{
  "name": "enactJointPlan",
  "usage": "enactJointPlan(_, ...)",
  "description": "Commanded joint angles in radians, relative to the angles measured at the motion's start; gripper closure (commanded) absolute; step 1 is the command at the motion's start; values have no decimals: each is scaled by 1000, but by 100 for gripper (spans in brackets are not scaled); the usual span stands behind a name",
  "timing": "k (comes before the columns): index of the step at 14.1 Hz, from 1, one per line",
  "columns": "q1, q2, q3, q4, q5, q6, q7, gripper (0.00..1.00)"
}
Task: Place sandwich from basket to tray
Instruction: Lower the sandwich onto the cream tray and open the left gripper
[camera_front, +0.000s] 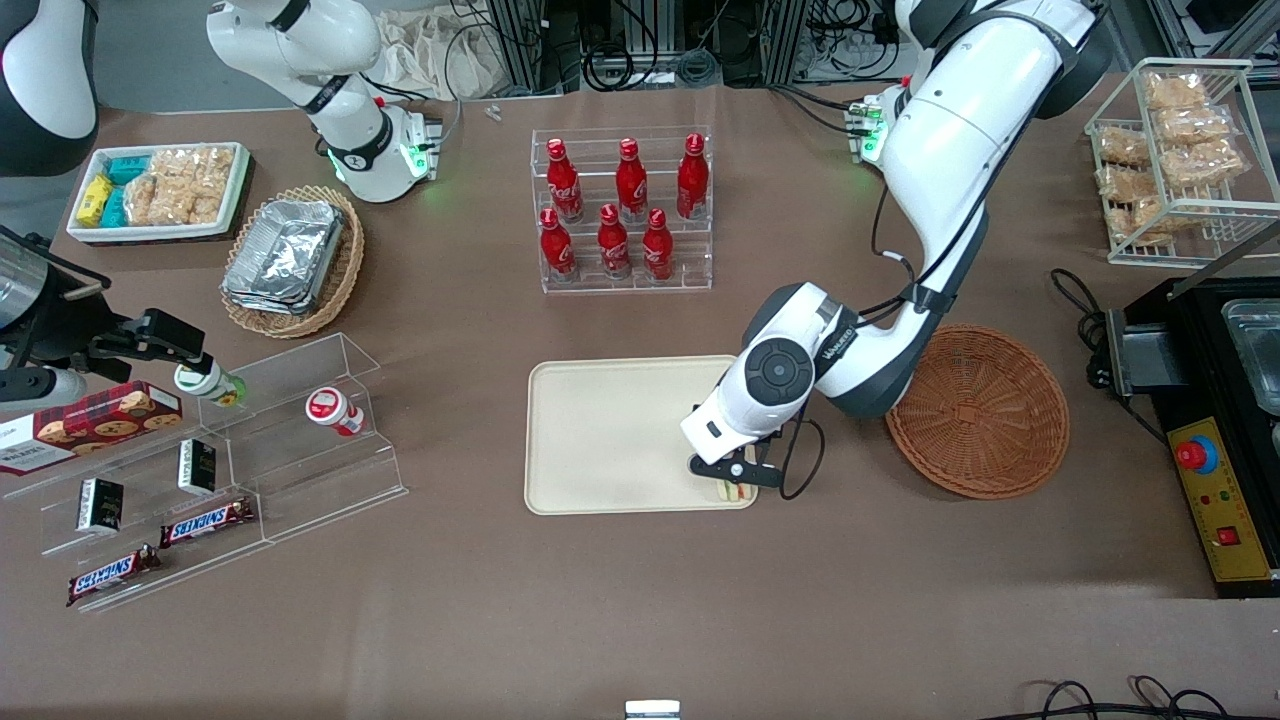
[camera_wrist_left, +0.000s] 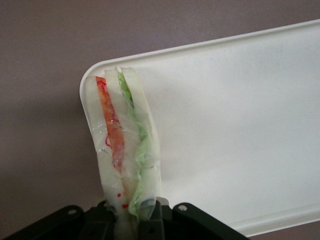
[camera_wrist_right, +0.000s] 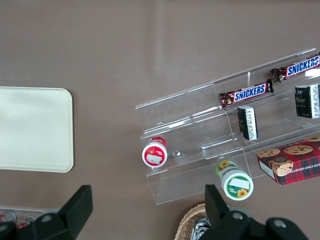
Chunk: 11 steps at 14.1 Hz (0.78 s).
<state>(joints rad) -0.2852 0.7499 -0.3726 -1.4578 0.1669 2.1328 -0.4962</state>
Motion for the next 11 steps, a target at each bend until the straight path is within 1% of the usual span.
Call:
enactJointPlan(1,-25,11,1,4,13,12,-39,98)
enactJointPlan(3,-37,19,3,5,13,15,-44,97)
enactJointPlan(4,-35,19,1,5,13,19,-53,95)
enactJointPlan(5,-35,17,3,5,13,19,-67,86)
enactJointPlan(6,-35,17,3,5,13,19,-80,59)
enactJointPlan(7,-31,16,3,5,13,18,-85,1)
enactJointPlan(11,-17,-19,8,5,19,-10,-76,0)
